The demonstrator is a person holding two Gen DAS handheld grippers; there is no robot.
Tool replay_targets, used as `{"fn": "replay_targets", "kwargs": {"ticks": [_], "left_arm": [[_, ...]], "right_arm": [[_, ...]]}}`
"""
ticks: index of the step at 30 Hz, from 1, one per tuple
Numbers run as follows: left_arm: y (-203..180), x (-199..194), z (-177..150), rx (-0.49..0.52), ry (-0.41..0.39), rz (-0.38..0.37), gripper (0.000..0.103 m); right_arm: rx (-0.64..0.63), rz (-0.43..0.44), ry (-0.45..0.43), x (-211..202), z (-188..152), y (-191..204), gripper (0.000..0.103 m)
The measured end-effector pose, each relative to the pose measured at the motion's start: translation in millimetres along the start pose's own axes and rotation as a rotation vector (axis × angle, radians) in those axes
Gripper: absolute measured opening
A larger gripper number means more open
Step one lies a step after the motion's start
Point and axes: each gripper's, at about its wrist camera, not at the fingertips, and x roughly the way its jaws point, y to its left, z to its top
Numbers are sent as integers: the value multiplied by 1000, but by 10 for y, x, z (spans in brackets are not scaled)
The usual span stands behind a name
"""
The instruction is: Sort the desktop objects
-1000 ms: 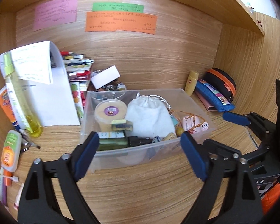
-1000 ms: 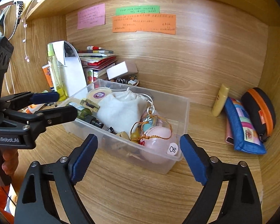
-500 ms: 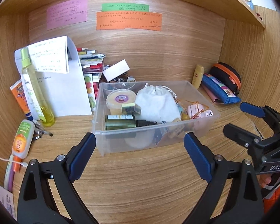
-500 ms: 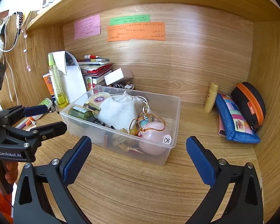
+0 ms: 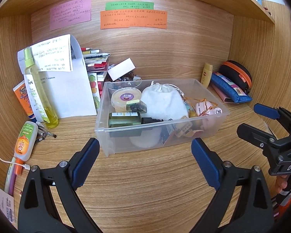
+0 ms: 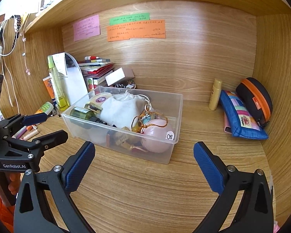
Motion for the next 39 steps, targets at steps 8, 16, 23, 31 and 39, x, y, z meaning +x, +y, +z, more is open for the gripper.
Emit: {"fn": "replay_targets", "kwargs": {"ticks": [8,16,23,31,39], "left_arm": [[1,9,-10,-2,3,-1,96],[-16,24,-26,-5,10,6,97],[-14,3,-28,-16,9,3,102],[-23,-1,-37,-17,14,-15,102],[-14,39,-58,-20,19,-12,102]], "right_arm": [[-9,9,8,25,-6,27,101],[-29,14,6,18,-13,59,101],[-41,20,11,24,-31,88,101],[-44,22,20,46,-40,106,101],[-48,25,27,66,-51,119,101]]}}
